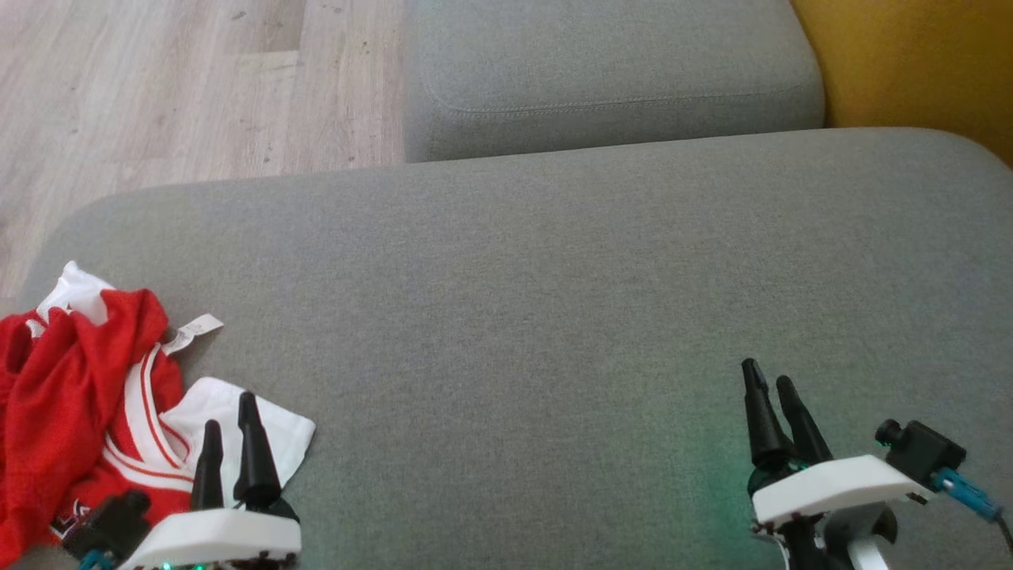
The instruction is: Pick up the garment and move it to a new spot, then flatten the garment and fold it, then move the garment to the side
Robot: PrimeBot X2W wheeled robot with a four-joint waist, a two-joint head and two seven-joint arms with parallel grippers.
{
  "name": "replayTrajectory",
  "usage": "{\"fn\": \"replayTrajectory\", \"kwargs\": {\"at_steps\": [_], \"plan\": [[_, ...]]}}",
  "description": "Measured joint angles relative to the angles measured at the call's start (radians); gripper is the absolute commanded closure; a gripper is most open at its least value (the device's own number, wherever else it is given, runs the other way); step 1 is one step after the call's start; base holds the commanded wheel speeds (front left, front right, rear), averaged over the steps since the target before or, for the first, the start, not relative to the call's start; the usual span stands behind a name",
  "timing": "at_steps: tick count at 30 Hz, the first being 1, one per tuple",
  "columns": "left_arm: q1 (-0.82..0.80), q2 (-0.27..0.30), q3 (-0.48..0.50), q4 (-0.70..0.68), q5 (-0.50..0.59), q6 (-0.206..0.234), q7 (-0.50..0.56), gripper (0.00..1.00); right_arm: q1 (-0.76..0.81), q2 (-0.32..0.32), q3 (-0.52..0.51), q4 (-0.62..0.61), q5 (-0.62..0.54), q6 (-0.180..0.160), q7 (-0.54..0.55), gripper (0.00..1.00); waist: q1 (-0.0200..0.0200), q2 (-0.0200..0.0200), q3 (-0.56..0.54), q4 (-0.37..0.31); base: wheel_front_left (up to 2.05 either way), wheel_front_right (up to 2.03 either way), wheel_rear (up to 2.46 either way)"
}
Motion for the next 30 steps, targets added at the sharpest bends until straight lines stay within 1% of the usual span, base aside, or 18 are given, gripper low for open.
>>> {"fn": "replayTrajectory", "kwargs": {"at_steps": [6, 16, 21, 26, 27, 30], "plan": [[0.017, 0.002, -0.009, 0.0, 0.072, 0.0, -0.018, 0.0, 0.0, 0.0, 0.027, 0.002, -0.075, 0.0, -0.019, 0.0, 0.0, 0.0, -0.006, -0.002, 0.0, 0.0, 0.0], [0.023, 0.007, -0.018, 0.0, 0.198, -0.001, -0.044, 0.0, 0.0, -0.001, 0.029, 0.013, -0.212, 0.0, -0.041, 0.0, 0.0, 0.0, -0.013, -0.006, 0.0, 0.0, 0.0], [0.032, 0.021, -0.034, -0.005, 0.276, 0.0, -0.06, 0.0, 0.002, -0.002, 0.013, 0.041, -0.244, 0.0, -0.059, 0.0, 0.0, 0.0, -0.014, -0.007, 0.0, 0.0, 0.0], [0.038, 0.023, -0.045, -0.016, 0.326, 0.002, -0.072, 0.0, 0.001, -0.002, 0.013, 0.051, -0.292, 0.0, -0.073, 0.0, 0.0, 0.0, -0.013, -0.007, 0.0, 0.0, 0.0], [0.038, 0.026, -0.049, -0.016, 0.351, 0.009, -0.077, 0.0, 0.001, -0.002, 0.016, 0.051, -0.323, 0.0, -0.078, 0.0, 0.0, 0.0, -0.012, -0.008, 0.0, 0.0, 0.0], [0.038, 0.031, -0.056, -0.016, 0.389, 0.01, -0.082, 0.0, 0.001, -0.002, 0.024, 0.049, -0.368, 0.0, -0.083, 0.0, 0.0, 0.0, -0.01, -0.008, 0.0, 0.0, 0.0]]}}
